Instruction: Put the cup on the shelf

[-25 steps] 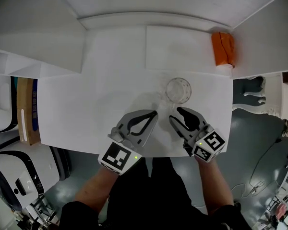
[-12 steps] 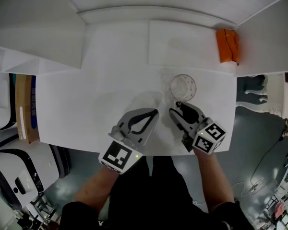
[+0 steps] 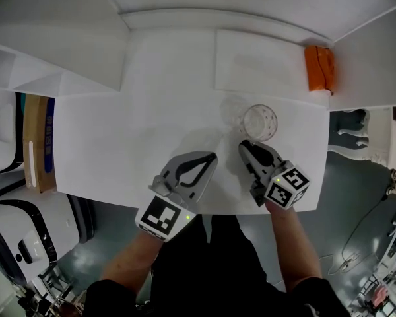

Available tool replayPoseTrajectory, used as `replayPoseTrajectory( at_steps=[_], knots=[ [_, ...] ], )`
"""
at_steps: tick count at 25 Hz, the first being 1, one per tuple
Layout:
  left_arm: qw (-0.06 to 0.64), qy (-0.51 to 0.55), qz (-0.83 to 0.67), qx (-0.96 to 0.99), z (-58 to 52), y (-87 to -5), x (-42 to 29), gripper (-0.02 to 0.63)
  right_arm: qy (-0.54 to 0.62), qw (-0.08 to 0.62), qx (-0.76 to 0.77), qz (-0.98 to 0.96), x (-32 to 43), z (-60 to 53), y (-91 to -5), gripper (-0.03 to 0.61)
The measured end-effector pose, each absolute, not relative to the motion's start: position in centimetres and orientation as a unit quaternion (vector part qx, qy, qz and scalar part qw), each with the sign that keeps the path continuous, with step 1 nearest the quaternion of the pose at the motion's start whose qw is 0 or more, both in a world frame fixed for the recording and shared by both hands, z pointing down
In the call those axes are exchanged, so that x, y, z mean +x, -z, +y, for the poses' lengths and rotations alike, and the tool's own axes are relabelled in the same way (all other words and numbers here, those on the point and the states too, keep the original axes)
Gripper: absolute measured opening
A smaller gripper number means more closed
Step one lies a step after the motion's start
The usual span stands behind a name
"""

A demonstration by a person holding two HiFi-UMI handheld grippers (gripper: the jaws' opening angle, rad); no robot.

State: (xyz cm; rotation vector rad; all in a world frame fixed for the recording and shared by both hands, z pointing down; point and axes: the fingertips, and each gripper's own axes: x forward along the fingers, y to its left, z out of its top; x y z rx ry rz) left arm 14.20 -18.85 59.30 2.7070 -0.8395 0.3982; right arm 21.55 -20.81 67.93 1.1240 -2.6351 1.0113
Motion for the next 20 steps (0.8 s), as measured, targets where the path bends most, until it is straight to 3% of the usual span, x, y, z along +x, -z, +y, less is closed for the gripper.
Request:
replayPoseTrajectory(
  at_steps=[20],
  knots=[
    [0.106,-0.094,-0.323,0.936,-17.9,-50.3,11.5,0.012,-0.251,0.092,0.384,-0.884,21.7,-20.0,-63.7,0.026]
  ],
)
